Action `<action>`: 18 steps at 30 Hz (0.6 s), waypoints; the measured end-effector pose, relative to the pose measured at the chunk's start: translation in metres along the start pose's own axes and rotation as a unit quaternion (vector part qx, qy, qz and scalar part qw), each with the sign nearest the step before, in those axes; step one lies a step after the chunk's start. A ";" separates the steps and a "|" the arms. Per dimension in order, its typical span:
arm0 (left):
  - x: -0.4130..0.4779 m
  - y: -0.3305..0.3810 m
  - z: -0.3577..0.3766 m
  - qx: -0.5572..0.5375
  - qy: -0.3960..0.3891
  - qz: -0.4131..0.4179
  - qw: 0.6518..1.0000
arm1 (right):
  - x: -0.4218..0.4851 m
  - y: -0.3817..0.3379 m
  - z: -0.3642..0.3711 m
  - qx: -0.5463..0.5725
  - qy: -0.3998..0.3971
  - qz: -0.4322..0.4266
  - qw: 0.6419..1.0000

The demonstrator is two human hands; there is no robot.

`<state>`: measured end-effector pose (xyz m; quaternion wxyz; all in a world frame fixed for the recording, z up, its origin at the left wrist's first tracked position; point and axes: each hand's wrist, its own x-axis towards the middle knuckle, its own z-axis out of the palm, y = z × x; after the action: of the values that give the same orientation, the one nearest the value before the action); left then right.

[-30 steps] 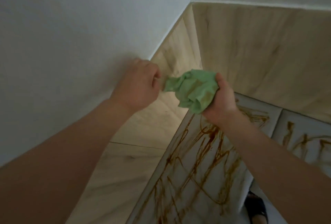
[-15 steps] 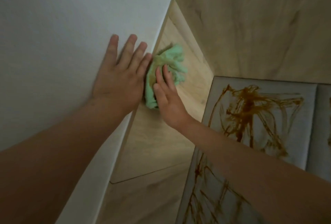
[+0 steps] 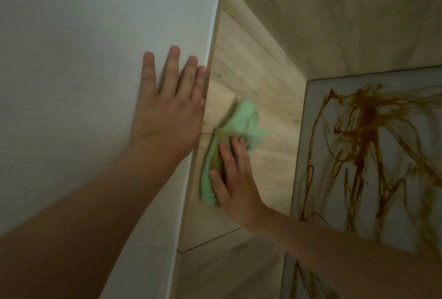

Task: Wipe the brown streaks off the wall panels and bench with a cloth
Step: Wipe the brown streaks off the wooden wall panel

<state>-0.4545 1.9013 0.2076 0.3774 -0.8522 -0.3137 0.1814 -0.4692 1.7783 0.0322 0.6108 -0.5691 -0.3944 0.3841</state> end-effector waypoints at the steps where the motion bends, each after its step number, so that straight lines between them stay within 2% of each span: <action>1: -0.001 0.000 -0.004 0.012 -0.004 0.016 1.000 | -0.005 0.004 -0.001 -0.005 -0.018 -0.029 0.999; 3: 0.000 0.001 -0.007 0.030 0.016 0.030 0.999 | 0.019 0.003 -0.008 0.026 -0.034 -0.039 0.998; 5: 0.005 0.005 -0.008 0.030 0.024 0.024 0.999 | 0.078 -0.005 -0.015 0.030 0.009 -0.030 0.999; 7: 0.013 0.012 -0.009 0.037 -0.024 0.016 0.999 | 0.129 -0.006 -0.020 0.035 0.056 0.000 0.998; 9: 0.022 0.023 -0.006 0.073 -0.073 -0.003 0.995 | 0.143 0.009 -0.017 0.037 0.068 0.016 0.997; 11: 0.027 0.031 0.002 0.102 -0.098 -0.021 0.990 | 0.145 0.044 -0.018 0.035 0.071 0.027 0.997; 15: 0.026 0.034 0.009 0.111 -0.086 -0.011 0.990 | 0.144 0.127 -0.028 0.060 0.076 0.128 0.987; 18: 0.028 0.034 0.009 0.103 -0.083 -0.009 0.991 | 0.144 0.183 -0.034 0.077 0.072 0.166 0.980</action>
<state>-0.4250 1.9075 0.1739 0.4371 -0.7880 -0.3315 0.2794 -0.3854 1.9073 -0.1450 0.6072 -0.6043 -0.2186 0.4673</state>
